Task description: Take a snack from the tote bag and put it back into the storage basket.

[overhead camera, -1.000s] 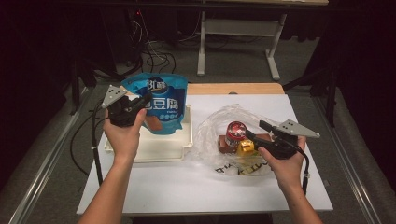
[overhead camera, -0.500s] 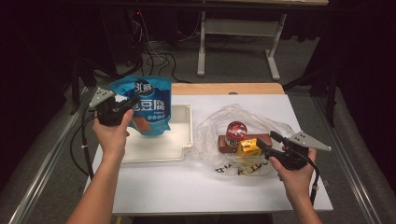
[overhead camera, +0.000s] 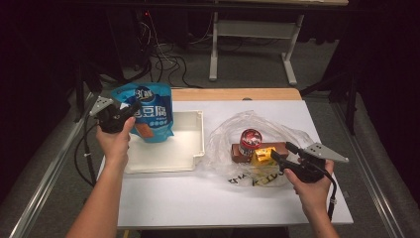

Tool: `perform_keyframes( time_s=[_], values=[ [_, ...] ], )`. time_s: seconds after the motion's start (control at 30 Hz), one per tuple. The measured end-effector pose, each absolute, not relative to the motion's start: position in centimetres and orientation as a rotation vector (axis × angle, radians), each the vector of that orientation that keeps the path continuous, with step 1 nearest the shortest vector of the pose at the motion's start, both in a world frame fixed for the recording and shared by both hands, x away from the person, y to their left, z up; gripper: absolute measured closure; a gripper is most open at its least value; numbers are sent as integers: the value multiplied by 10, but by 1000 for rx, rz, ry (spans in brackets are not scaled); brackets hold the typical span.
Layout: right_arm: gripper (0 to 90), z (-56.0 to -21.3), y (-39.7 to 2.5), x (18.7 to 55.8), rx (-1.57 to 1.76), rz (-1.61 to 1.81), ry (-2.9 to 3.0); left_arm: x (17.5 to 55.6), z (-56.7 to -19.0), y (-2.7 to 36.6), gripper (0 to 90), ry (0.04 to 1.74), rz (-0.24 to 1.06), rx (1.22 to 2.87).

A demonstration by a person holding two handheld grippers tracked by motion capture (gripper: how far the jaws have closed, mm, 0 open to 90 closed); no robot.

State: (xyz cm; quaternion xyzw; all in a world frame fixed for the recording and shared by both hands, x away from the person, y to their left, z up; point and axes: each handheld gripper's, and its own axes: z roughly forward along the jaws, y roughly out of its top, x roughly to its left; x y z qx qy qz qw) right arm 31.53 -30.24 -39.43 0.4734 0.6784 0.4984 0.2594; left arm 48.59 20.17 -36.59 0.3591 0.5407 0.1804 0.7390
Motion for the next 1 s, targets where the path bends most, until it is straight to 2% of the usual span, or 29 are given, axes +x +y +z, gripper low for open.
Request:
perform_keyframes(
  time_s=[0.17,0.33,0.5,0.9,1.0],
  values=[
    [347,-396,-303,315,1288,1347,1837,488,-375,205,891,1209,466,814],
    [346,-399,-305,316,1297,1338,1837,486,-384,218,884,1219,457,760],
    [340,-401,-304,315,1313,1331,1830,484,-387,224,813,1234,473,781],
    [303,-403,-297,315,1331,1315,1842,465,-384,223,132,1376,511,836],
    [287,-404,-295,315,1340,1304,1842,458,-383,224,58,1382,524,851]
  ],
)
